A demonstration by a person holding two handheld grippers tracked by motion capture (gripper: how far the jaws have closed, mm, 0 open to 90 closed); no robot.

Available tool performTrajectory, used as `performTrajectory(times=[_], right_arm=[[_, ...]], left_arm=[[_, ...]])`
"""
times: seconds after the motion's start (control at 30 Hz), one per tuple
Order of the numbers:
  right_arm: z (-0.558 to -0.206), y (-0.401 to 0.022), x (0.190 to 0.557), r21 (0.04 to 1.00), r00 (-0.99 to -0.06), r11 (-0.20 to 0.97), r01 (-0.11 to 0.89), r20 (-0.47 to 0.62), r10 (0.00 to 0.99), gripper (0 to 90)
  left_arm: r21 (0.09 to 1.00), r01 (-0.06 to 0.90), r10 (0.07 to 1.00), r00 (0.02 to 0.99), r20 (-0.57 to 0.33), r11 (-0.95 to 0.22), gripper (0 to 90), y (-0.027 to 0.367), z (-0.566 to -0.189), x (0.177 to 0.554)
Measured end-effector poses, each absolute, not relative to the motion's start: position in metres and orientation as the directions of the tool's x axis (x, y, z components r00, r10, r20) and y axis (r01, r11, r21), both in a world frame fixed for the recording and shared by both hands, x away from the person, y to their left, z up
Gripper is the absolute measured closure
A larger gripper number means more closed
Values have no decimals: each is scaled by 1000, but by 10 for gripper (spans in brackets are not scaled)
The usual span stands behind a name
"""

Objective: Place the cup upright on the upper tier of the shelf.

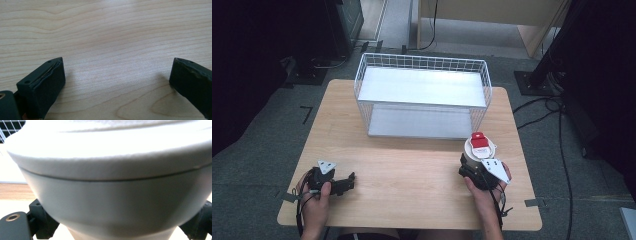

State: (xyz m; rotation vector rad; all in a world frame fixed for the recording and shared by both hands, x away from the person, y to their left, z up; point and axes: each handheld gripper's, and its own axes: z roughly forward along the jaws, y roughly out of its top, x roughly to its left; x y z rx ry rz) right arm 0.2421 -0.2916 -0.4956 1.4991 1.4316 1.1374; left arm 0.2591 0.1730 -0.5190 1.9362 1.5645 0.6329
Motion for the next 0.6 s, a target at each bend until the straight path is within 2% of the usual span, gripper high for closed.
performTrajectory(times=[0.6], right_arm=[[-457,-275,240,971,-101,-103,215,127,987,92]], left_arm=[[685,711,979,206,12,-158,7,173,-519,259]])
